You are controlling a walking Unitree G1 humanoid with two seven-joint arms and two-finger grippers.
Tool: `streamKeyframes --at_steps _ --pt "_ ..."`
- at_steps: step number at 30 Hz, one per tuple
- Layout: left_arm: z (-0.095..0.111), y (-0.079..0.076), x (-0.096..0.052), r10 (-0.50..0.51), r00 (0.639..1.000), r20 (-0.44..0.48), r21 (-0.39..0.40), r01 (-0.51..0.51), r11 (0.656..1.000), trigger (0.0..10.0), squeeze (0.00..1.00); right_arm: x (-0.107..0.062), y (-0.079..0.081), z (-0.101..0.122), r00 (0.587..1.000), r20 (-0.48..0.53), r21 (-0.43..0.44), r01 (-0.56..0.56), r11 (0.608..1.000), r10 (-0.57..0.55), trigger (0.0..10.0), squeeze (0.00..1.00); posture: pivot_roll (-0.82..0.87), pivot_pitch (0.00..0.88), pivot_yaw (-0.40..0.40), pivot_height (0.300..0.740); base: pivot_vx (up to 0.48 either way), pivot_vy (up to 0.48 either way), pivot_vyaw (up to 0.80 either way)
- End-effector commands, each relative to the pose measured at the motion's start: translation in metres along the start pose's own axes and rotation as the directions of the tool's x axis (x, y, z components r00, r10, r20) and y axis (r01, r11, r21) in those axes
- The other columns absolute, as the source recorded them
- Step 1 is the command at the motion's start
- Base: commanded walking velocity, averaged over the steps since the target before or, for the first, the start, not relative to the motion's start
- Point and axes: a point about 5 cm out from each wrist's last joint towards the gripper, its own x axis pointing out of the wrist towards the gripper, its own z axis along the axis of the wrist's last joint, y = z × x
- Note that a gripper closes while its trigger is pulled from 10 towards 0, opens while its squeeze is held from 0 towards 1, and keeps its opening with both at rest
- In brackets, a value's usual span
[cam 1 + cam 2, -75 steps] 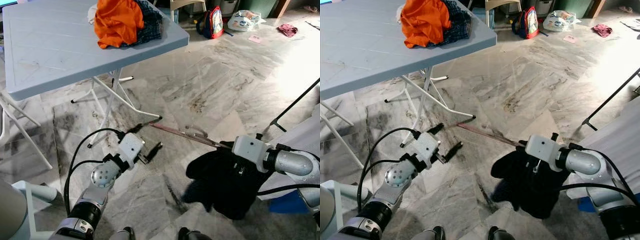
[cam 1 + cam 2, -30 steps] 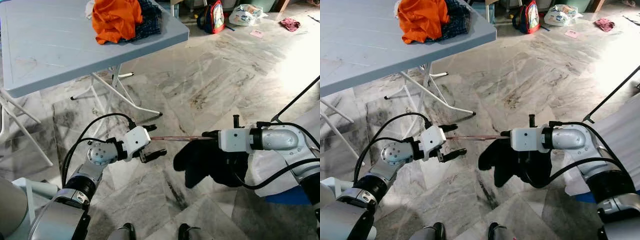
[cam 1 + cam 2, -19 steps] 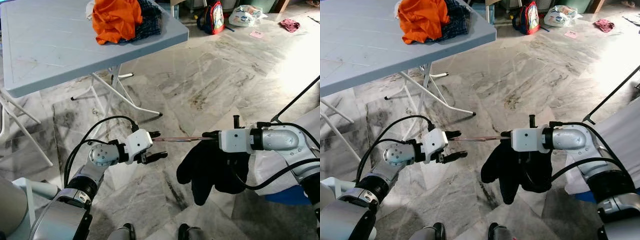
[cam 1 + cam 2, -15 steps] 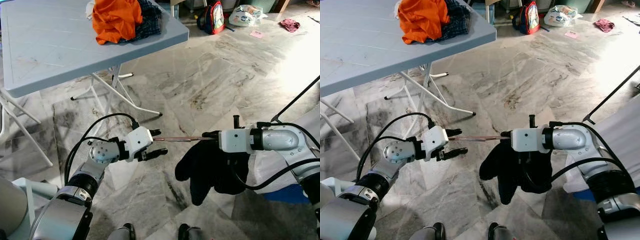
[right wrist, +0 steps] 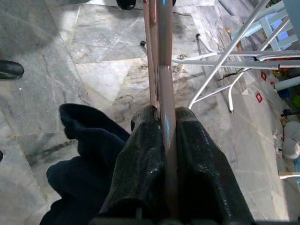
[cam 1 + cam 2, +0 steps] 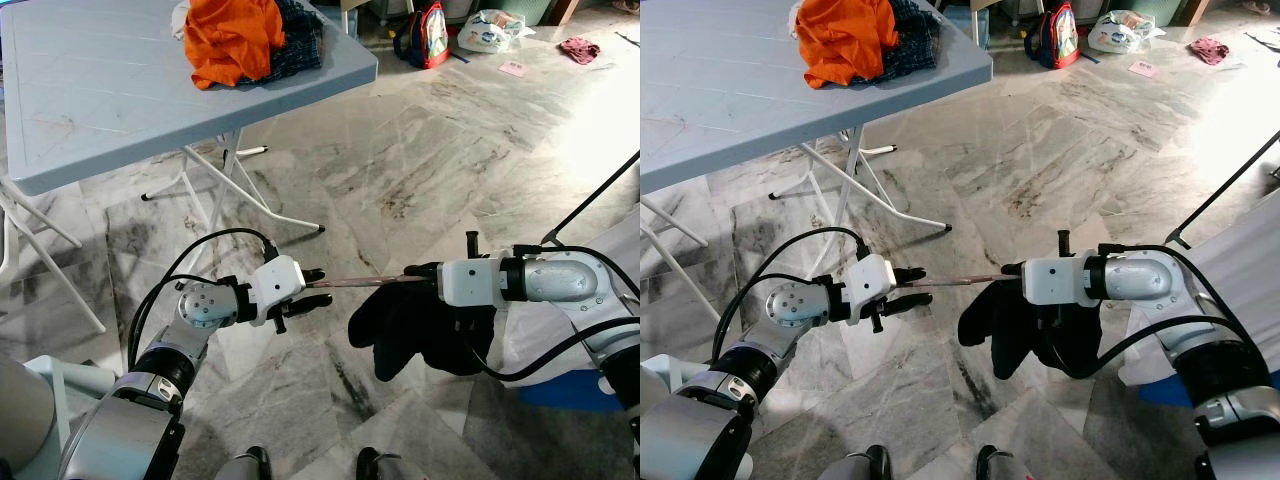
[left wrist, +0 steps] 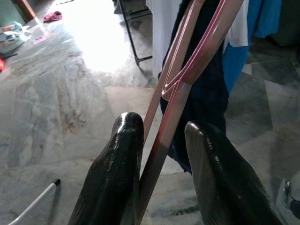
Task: Hang hanger
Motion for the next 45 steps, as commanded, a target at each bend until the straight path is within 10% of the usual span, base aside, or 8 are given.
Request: streamKeyframes --at_steps 1,28,29,45 --pt "-0.001 0.000 -0.001 -0.028 0.999 -0.024 0.004 0.028 1.000 0.0 0.00 0.000 -0.002 0.003 1.000 0.007 -0.025 -0.009 1.000 0.009 10.0 0.00 -0.09 0.202 0.012 0.740 0.000 0.000 0.00" --pt "-0.012 -0.012 0.001 -0.105 0.991 -0.080 -0.040 0.102 0.994 0.0 0.00 0.002 -0.001 0.006 1.000 0.019 -0.024 -0.020 1.000 0.020 10.0 0.00 -0.09 0.207 0.004 0.740 0.000 0.000 0.00" --pt "-0.012 -0.013 0.001 -0.103 0.991 -0.081 -0.039 0.100 0.994 0.0 0.00 0.002 -0.001 0.006 0.999 0.021 -0.019 -0.025 1.000 0.025 10.0 1.00 -0.09 0.206 0.005 0.740 0.000 0.000 0.00" --pt "-0.017 -0.016 0.000 -0.002 0.999 -0.046 -0.098 -0.003 0.995 0.0 0.00 -0.001 -0.010 0.006 0.999 0.021 -0.020 0.033 0.999 -0.033 10.0 1.00 -0.09 0.203 -0.002 0.740 0.000 0.000 0.00"
